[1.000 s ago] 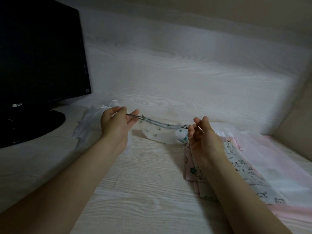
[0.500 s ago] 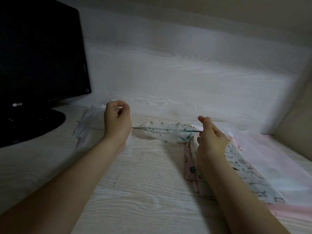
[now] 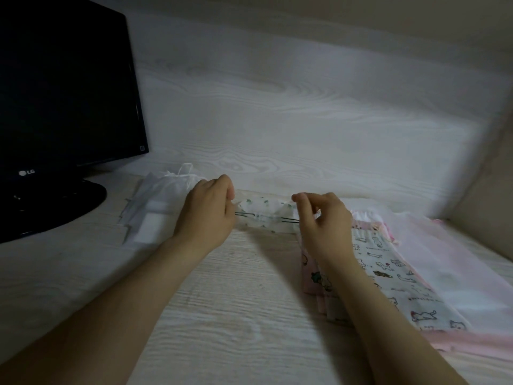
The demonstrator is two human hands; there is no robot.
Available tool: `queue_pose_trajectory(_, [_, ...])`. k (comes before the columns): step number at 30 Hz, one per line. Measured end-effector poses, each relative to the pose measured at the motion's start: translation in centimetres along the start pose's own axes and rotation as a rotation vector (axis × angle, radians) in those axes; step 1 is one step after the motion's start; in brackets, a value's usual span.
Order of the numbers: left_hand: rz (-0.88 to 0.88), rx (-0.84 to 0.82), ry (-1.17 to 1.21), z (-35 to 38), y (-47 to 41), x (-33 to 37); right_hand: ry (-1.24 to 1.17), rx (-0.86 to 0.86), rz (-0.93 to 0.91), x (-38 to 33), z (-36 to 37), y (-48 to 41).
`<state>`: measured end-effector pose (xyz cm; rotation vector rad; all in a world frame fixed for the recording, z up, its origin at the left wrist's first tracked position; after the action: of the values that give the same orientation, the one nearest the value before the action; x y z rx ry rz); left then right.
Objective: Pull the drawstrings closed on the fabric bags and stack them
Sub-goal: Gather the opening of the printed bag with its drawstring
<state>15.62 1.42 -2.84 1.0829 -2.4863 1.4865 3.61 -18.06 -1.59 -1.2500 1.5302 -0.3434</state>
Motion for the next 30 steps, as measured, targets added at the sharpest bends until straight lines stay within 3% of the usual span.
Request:
queue_pose_trajectory(4, [-0.068,-0.06,-0.15,0.4,-0.1,-2.1,0.41,-0.099,-0.211,0.7,2.3,0.5])
queue_pose_trajectory(8, [-0.076,-0.084,-0.272,-0.1,-0.7,-2.9,0.554,-0.033,-0.323,-0.1,2.0,0.5])
queue_pose_trajectory(12, [-0.005,-0.102,-0.255,-0.2,-0.5,-1.8,0.688,-0.049,-0.3,0.3,1.8,0.1])
queue_pose_trajectory(15, [-0.009,-0.181,-0.175,0.8,0.5,-0.5,0.635,-0.204,-0.263,1.1,2.2,0.3])
queue_pose_trajectory(19, [0.01,-0.293,-0.247,2.1,1.4,-0.4,0.406,-0.38,-0.124,2.1,3.4,1.6])
queue_pose_trajectory(22, [0.061,-0.284,-0.231,2.0,1.5,-0.1,0.245,-0.333,-0.098,0.9,2.9,1.5])
queue_pose_trajectory(30, [0.086,-0.222,-0.213,1.0,1.0,0.6,0.393,-0.316,-0.087,0.6,2.1,1.3])
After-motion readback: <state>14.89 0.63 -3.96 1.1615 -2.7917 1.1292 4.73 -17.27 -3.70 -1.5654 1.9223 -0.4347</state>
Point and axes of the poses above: each hand's wrist, its own y-axis away from the middle knuckle, its own z-axis out of the palm, x = y × z, the point moved 9 cm from there along -y, towards the middle knuckle, and after that the axes turned 3 degrees about x, right-handed, at the moved point
